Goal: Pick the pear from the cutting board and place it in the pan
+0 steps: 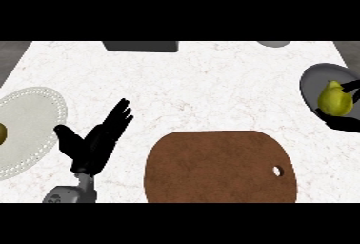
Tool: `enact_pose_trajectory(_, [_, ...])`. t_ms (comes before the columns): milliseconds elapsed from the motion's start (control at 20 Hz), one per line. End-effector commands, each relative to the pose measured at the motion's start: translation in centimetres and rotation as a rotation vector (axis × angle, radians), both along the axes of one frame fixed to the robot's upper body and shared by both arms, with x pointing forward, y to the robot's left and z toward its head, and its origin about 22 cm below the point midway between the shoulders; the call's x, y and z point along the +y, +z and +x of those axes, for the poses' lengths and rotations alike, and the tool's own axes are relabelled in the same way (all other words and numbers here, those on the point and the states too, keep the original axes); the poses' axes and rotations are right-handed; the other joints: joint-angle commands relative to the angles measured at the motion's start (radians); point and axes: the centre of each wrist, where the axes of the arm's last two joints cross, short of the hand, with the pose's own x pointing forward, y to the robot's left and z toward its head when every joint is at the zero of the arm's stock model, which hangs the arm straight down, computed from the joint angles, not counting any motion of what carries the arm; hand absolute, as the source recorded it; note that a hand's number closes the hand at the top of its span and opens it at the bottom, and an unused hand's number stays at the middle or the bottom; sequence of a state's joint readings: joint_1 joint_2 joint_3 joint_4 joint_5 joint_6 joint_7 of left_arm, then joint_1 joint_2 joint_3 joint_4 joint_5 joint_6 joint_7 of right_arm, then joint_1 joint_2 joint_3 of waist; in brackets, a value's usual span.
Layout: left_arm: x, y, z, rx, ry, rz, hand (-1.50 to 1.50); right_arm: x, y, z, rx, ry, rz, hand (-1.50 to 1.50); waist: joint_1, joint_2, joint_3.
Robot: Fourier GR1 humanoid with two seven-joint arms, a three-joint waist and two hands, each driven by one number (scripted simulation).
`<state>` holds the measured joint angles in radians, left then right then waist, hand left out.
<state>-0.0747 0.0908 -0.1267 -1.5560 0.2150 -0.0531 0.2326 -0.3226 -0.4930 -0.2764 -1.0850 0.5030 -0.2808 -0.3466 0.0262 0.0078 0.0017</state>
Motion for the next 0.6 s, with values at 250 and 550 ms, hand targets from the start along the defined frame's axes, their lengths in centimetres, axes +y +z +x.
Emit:
enact_pose_trajectory(250, [-1.1,0.1,0.5,-0.005,-0.047,0.001,0.0,-3.7,-1.4,3.6,-0.1,-0.127,0.046,1.5,0.027,0.015,0.004])
enact_pose_trajectory(550, [-0.7,-0.3,1.2,-0.018,-0.039,0.004,0.0,-5.9,0.5,4.1,-0.099,-0.145,0.044,1.5,0.037,0.022,0.004])
